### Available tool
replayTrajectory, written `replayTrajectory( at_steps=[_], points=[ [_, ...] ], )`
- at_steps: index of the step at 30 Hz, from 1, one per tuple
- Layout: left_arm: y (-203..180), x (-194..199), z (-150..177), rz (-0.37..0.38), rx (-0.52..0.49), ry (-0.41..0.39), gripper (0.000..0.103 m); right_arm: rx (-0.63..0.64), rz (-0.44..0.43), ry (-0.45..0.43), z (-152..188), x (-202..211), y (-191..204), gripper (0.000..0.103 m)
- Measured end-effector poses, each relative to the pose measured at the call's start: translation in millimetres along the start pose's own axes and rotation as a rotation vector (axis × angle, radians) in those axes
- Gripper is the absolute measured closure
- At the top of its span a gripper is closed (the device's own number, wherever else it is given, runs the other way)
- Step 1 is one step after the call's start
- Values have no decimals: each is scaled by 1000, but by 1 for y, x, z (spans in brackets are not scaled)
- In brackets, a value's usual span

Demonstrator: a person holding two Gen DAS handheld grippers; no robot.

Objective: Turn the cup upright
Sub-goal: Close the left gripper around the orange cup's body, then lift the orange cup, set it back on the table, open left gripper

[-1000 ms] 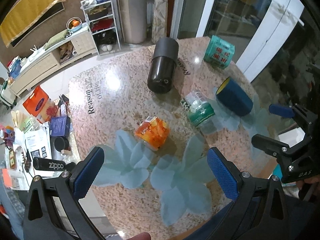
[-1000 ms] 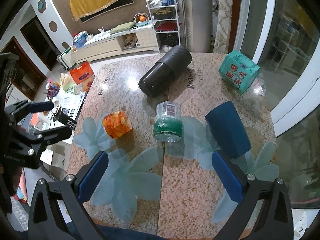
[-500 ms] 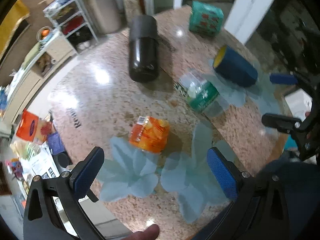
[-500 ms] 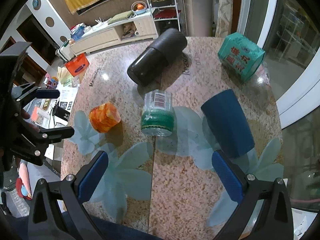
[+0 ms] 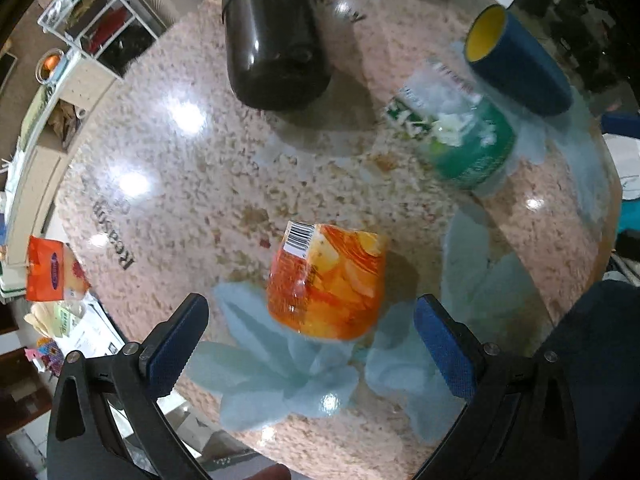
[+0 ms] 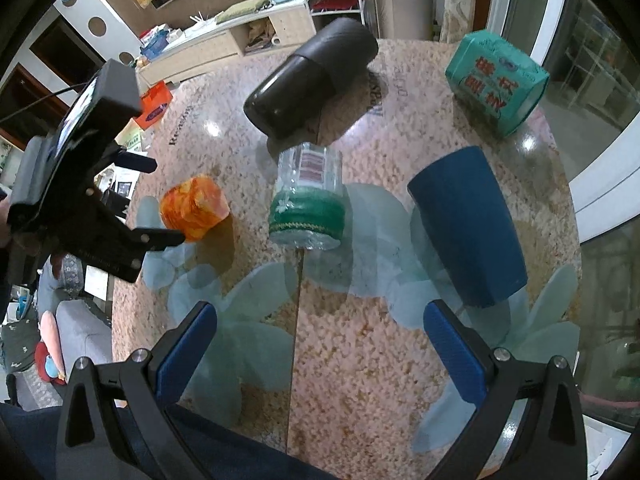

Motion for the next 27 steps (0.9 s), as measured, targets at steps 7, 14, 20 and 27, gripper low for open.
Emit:
replayTrajectory(
  at_steps=[7,14,20,27],
  points=[
    [3,-34,-2,48,30,49,0,-15,0,40,5,-13,-8,0],
    [11,-57,-11,25,64,74,5,-26,-2,68,6,-23,-11,0],
    [13,-63,-7,57,84,77,31,-44,3,59,1,-22,-12,0],
    [5,-48,19,136,151,18,32,-97,-10,43,2,-13,-13,0]
  ],
)
Point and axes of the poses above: each gripper's, at about its wrist camera, not at the fingertips, and x roughly against the way its jaws point, y to its left, z to its underside, the point moved 6 cm from there along -x, roughly the way its jaws point, and after that the axes turned 1 degree about -y, right-handed, at the moved point
